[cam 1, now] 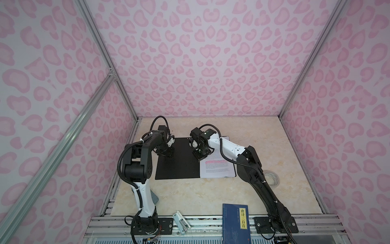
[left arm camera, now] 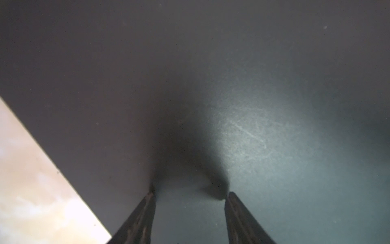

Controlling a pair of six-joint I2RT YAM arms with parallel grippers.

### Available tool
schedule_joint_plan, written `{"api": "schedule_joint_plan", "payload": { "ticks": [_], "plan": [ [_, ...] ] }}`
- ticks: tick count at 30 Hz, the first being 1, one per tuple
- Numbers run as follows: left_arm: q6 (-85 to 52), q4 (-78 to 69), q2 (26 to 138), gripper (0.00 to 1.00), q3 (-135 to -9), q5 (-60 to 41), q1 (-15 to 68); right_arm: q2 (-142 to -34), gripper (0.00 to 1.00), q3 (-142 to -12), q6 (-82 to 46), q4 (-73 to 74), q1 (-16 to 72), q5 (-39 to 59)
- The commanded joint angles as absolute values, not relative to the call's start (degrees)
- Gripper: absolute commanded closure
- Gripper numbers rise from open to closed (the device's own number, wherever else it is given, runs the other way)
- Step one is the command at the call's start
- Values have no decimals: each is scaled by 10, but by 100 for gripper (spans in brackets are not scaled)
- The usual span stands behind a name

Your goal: Put the files into the folder

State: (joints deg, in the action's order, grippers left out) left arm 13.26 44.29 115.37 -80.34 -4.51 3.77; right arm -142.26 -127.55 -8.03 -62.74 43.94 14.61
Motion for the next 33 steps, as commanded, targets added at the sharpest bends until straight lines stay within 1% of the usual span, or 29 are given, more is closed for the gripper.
{"api": "schedule_joint_plan", "payload": {
  "ticks": [1, 18, 28, 33],
  "plan": [
    [132, 453, 1165, 42, -798, -44, 36, -1441, 94, -1259, -84, -656, 439, 124],
    [133, 453, 1163, 43, -796, -50, 37, -1450, 94, -1267, -84, -649, 436, 141],
    [134, 463, 1143, 42, -803, -61, 37, -1466, 93, -1362, -72, -700, 436, 152],
    [135, 465, 1129, 42, -800, -62, 37, -1469, 93, -1383, -71, -714, 436, 150]
  ]
}}
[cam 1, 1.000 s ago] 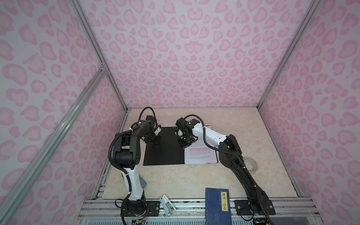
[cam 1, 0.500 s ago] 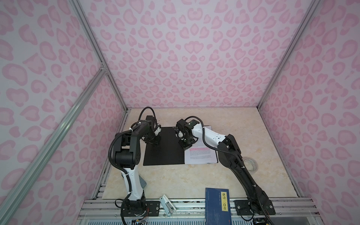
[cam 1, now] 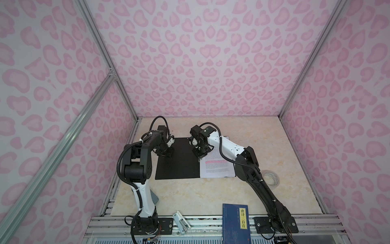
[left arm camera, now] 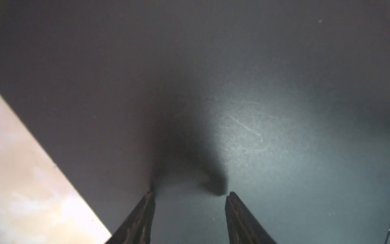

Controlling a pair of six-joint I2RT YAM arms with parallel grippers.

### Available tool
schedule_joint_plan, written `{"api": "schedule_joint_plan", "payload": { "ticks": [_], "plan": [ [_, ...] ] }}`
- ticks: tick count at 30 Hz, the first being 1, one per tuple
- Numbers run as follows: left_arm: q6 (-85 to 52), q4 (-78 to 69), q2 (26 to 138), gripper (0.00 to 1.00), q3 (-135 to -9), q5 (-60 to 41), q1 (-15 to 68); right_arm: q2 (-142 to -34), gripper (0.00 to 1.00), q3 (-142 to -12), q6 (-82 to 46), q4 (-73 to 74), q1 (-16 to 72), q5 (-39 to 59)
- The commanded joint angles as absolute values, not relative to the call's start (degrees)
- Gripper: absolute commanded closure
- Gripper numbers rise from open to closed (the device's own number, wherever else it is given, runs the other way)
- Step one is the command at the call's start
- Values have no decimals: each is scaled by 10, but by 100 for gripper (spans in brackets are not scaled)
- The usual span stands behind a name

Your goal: Put the files into the folder

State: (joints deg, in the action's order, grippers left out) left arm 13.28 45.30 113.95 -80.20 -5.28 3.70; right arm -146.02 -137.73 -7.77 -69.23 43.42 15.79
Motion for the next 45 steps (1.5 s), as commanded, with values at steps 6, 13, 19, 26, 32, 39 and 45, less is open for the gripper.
{"api": "schedule_joint_plan", "payload": {
  "ticks": [6, 13, 19, 26, 32, 39, 45],
  "plan": [
    [138, 467, 1111, 39, -796, -68, 36, -1458, 92, -1408, -69, -716, 435, 147],
    [137, 483, 1068, 29, -808, -86, 26, -1407, 76, -1455, -112, -700, 406, 93],
    [103, 476, 1059, 21, -805, -138, -19, -1230, 56, -1202, -177, -537, 315, 116],
    [69, 519, 1107, 21, -864, -227, -81, -1063, 49, -921, -218, -395, 183, 172],
    [82, 525, 1112, 21, -851, -237, -98, -998, 47, -757, -222, -333, 98, 213],
    [87, 527, 1121, 18, -829, -216, -102, -1013, 46, -702, -190, -334, 55, 271],
    [73, 528, 1136, 21, -830, -186, -107, -1055, 46, -716, -172, -332, 57, 303]
  ]
}}
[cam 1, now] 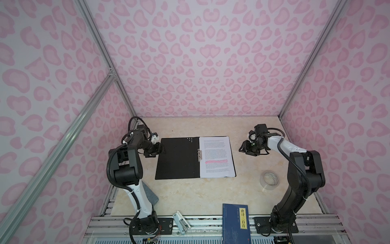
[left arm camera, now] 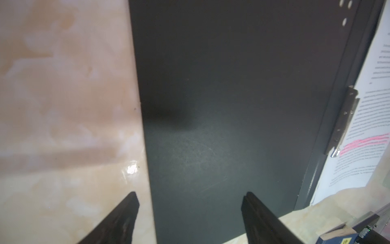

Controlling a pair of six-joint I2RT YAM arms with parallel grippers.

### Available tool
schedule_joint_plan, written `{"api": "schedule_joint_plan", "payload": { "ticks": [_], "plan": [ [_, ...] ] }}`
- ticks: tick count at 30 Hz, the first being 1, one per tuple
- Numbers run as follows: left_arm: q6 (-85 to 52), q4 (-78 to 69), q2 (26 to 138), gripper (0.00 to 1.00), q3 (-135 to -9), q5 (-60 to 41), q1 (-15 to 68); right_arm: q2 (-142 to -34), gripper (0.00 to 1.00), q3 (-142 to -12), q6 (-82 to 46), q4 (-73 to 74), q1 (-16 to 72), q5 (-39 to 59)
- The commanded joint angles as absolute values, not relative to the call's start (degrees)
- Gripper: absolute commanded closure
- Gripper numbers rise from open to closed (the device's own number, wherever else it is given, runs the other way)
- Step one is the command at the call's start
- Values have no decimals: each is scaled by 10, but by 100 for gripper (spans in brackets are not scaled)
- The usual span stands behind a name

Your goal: Put the files into the folder

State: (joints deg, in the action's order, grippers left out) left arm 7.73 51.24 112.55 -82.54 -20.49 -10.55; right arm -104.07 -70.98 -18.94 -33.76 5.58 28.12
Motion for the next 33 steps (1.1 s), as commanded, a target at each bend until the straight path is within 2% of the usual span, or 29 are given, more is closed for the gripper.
{"api": "schedule_joint_plan", "payload": {
  "ticks": [1, 13, 25, 33],
  "plan": [
    [74, 531, 1139, 22, -831, -182, -108, -1060, 46, -718, -171, -334, 57, 298],
    [70, 536, 1159, 23, -828, -151, -108, -1103, 47, -732, -157, -334, 58, 310],
    [101, 583, 1212, 28, -850, -249, -101, -1135, 47, -748, -149, -353, 60, 316],
    [108, 597, 1231, 30, -870, -259, -88, -1161, 46, -772, -133, -388, 61, 325]
  ]
}}
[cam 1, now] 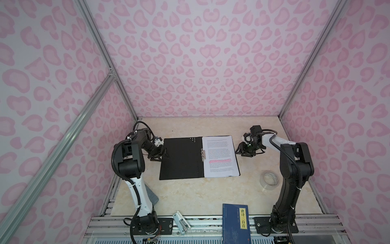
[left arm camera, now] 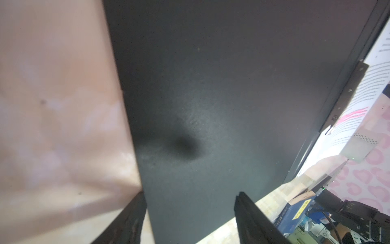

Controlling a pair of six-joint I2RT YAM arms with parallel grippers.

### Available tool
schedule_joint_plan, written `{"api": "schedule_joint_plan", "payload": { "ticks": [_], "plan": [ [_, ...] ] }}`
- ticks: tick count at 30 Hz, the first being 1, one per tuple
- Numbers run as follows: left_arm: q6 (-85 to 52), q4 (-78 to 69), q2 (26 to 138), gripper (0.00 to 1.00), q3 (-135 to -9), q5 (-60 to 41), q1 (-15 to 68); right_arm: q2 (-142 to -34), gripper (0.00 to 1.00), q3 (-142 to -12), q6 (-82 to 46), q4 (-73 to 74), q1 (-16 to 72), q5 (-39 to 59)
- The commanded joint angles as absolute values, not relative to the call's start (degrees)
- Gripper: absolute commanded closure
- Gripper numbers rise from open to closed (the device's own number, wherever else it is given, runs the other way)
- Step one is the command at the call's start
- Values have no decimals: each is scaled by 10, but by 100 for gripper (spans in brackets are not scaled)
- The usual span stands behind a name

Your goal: Put the files into the folder

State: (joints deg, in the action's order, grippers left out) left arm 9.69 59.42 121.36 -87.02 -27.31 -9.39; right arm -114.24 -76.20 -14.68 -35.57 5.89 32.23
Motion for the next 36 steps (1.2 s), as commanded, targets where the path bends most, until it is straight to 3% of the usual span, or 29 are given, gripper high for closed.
{"api": "schedule_joint_plan", "payload": {
  "ticks": [1, 8, 15, 25, 36],
  "plan": [
    [108, 598, 1231, 30, -872, -260, -87, -1164, 46, -774, -130, -394, 61, 321],
    [98, 606, 1234, 30, -879, -253, -84, -1179, 46, -787, -124, -418, 61, 298],
    [91, 598, 1219, 22, -873, -192, -84, -1181, 46, -781, -120, -412, 72, 322],
    [76, 605, 1234, 23, -880, -172, -83, -1187, 46, -792, -119, -436, 90, 302],
    [100, 619, 1236, 30, -886, -269, -81, -1193, 47, -784, -128, -428, 95, 304]
  ]
}}
